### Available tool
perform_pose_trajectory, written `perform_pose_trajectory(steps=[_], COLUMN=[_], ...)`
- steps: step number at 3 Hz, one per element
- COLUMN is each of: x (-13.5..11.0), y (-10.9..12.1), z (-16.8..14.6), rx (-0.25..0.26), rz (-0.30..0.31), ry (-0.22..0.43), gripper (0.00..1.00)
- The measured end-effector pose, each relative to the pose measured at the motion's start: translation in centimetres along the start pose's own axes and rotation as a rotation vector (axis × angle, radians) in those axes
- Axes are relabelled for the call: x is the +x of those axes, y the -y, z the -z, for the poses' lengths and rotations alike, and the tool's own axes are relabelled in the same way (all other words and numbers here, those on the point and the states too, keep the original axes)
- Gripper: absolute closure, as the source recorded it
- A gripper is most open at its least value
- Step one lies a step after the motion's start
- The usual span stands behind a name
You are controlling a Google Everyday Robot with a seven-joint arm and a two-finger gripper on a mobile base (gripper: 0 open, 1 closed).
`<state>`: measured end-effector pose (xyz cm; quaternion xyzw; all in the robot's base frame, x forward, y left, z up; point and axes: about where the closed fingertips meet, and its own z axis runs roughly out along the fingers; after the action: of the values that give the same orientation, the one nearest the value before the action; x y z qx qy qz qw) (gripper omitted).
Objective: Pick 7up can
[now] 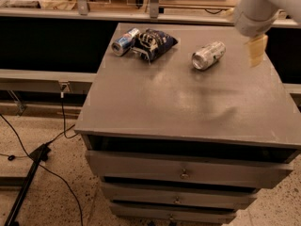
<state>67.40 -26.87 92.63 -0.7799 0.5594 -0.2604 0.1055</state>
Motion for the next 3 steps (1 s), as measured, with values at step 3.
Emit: perform_pose_trajectory(steps=[3], x=[-6.4], y=[2.9], z=[-6.9], rx=[-0.086], rz=[0.346], ry=[0.143], gripper=[0.26])
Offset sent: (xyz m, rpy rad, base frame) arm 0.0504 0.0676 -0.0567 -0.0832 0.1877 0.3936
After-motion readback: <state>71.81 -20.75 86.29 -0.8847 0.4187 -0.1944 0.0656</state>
